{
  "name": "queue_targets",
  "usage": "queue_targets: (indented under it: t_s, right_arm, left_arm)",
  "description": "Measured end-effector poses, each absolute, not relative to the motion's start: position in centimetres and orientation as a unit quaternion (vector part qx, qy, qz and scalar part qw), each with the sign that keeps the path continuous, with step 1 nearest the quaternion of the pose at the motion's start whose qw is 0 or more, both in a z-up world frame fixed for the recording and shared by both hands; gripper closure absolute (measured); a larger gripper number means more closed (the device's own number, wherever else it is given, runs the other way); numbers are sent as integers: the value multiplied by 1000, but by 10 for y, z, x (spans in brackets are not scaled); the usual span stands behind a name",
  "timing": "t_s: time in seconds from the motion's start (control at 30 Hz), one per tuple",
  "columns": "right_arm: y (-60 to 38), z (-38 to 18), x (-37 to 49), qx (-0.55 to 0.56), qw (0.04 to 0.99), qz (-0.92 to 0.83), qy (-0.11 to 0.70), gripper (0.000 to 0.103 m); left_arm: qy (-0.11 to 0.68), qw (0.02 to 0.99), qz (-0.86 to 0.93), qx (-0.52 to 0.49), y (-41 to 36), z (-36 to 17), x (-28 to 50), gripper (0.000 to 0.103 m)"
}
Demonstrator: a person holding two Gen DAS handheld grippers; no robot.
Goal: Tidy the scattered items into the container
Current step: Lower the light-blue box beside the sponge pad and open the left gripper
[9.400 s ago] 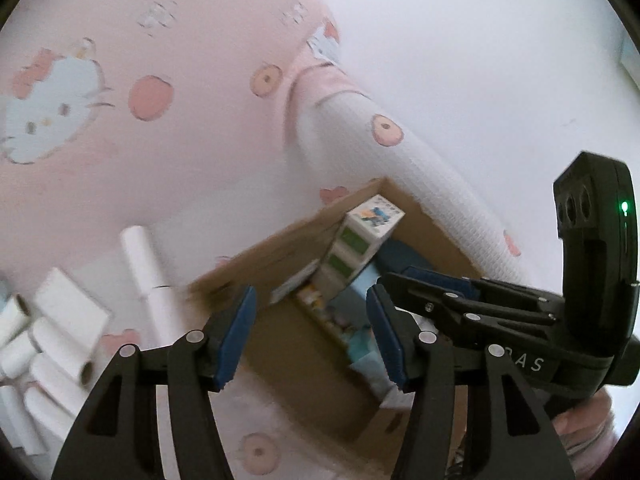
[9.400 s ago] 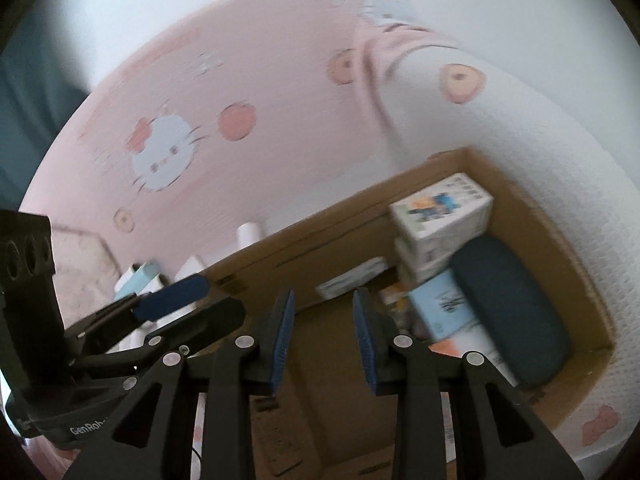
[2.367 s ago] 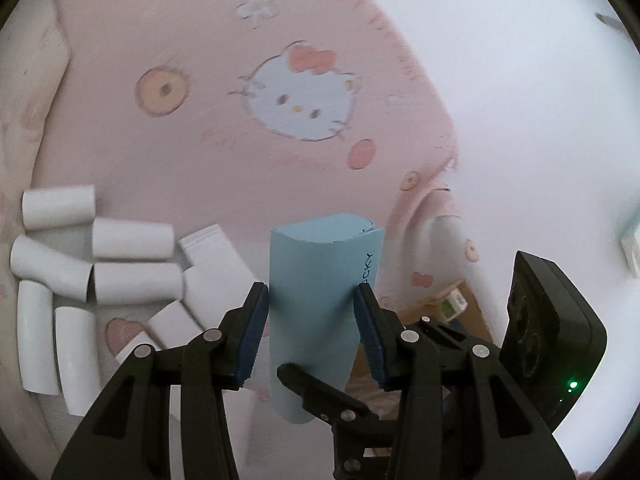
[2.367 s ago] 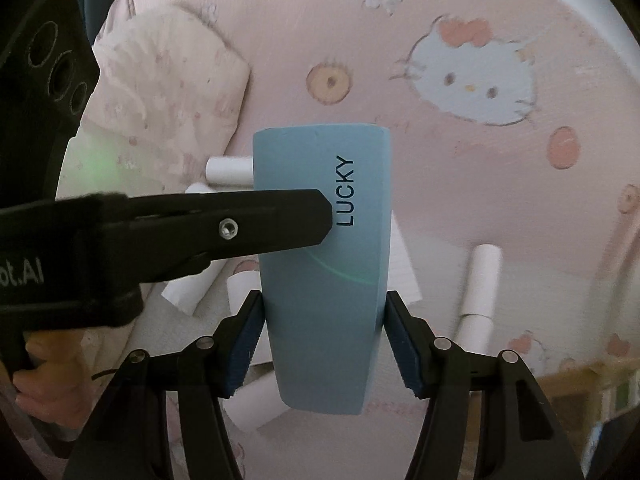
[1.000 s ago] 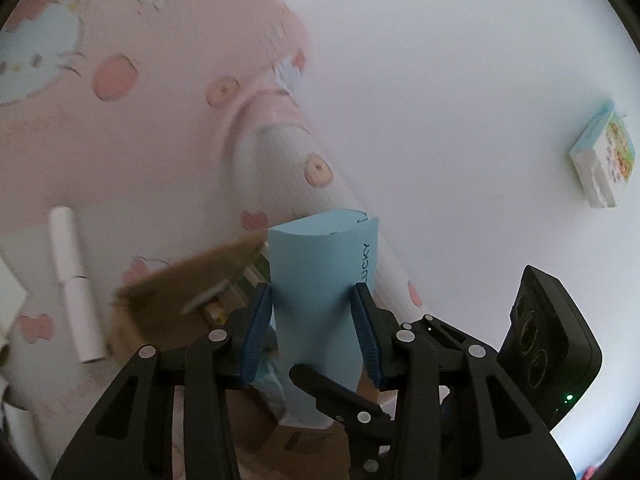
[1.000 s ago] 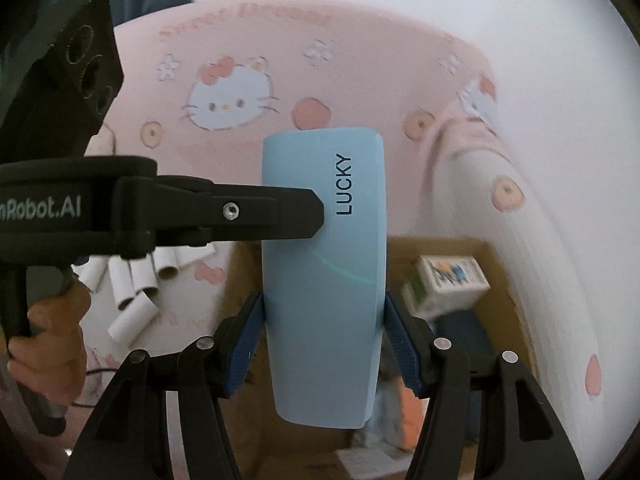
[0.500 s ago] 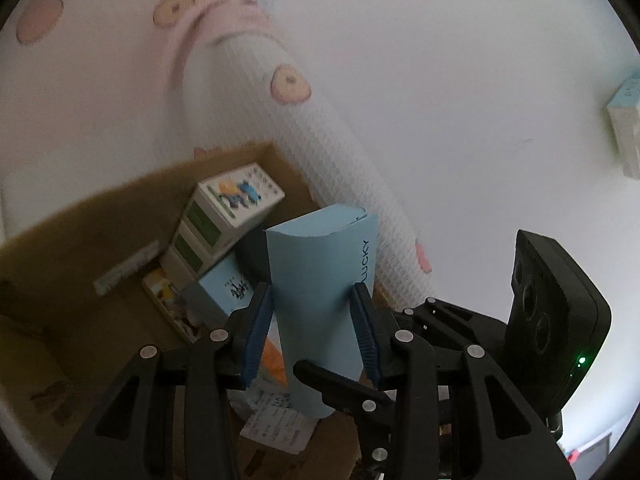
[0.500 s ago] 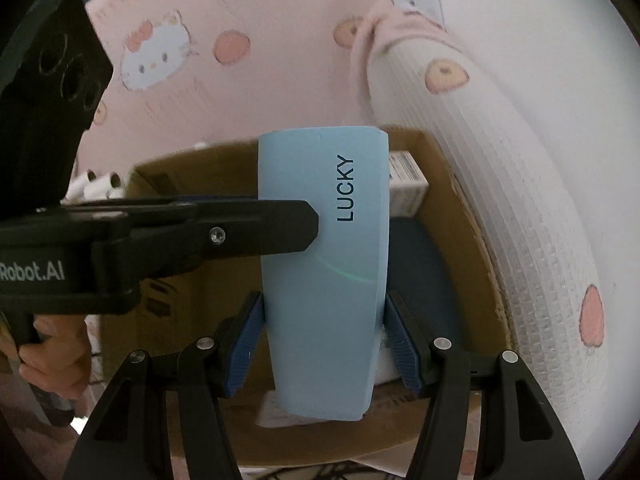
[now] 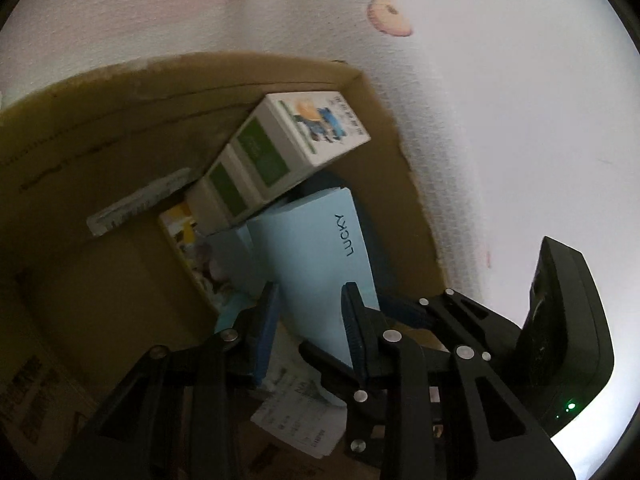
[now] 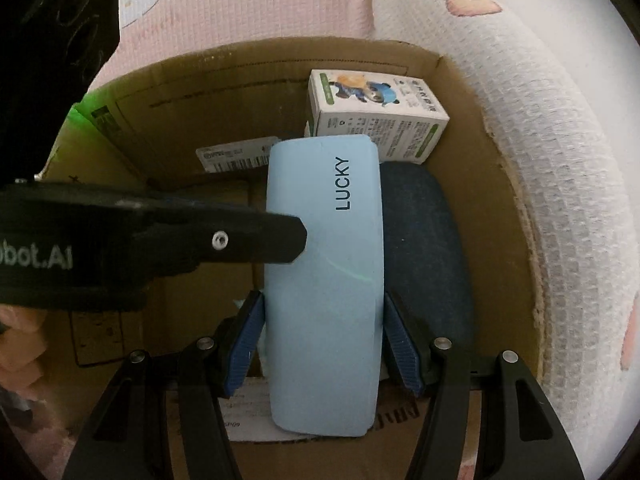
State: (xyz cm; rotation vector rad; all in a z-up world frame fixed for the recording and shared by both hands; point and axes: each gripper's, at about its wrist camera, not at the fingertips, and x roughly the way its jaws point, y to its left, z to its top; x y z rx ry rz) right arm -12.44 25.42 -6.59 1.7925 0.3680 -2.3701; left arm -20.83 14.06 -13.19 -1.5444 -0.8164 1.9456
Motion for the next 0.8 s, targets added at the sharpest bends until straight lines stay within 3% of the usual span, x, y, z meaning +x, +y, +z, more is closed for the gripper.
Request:
queue_targets:
  t_s: [0.27,0.43,0.47,0.5,0.57,0.8]
  right_arm:
    - [261,-59,-122,583,48,-796,158,44]
    - [288,-37,-115,585,31,-804,105,44]
    - [292,-34,-106,585,30,-806,92,47]
    - [294,-32,-102,582,31,-808,82,58]
    - [293,-33,-97,584,39,-807,77,79]
    - [277,-60,-83,612,49,-780,119,85]
  left_arm:
    - [-308,253,685,-610,147,-152,-209,69]
    - [-307,261,676,-617,151,-156,-209,70]
    - [-310,260,675,-617,150,-157,-209,74]
    - [-312,255,676,-617,149,-158,-208,80]
    - [-321,251,670,-621,147,-162,-209,81]
    - [-318,267,654,-632,152,-167,-206,82]
